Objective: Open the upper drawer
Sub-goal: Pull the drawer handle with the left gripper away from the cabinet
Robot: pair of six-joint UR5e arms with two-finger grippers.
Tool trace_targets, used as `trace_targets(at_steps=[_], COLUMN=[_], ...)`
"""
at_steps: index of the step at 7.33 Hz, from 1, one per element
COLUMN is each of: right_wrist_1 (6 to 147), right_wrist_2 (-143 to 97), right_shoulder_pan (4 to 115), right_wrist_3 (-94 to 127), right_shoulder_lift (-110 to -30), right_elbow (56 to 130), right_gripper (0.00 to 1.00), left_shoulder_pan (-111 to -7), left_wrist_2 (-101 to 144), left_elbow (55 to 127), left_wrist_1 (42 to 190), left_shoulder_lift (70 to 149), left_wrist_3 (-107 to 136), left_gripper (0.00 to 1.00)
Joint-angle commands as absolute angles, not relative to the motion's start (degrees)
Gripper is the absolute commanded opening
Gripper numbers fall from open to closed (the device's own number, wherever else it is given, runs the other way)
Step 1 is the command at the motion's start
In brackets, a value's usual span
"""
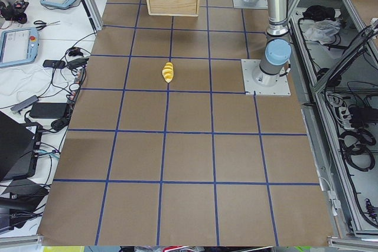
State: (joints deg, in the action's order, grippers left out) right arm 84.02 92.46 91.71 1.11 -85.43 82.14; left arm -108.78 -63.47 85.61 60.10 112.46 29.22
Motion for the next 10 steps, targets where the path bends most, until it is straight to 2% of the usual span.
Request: trace_targets(at_steps=[1,10], right_wrist_1=[84.02,84.02], right_wrist_2=[92.46,92.46], right_shoulder_pan=[91.76,91.76], right_wrist_3=[1.06,1.14], right_shoulder_lift=[-85.43,-85.43], right_elbow=[82.09,82.09], right_gripper=[1.0,1.0], left_shoulder_pan=[-108.9,-108.29], left_wrist_2=[-63.72,-70.31], left_elbow=[85.78,87.35], left_wrist_1=[59.68,61.52], left_shoulder_lift=[112.68,110.57], left_wrist_3=[28.31,22.42], left_gripper=[1.0,1.0])
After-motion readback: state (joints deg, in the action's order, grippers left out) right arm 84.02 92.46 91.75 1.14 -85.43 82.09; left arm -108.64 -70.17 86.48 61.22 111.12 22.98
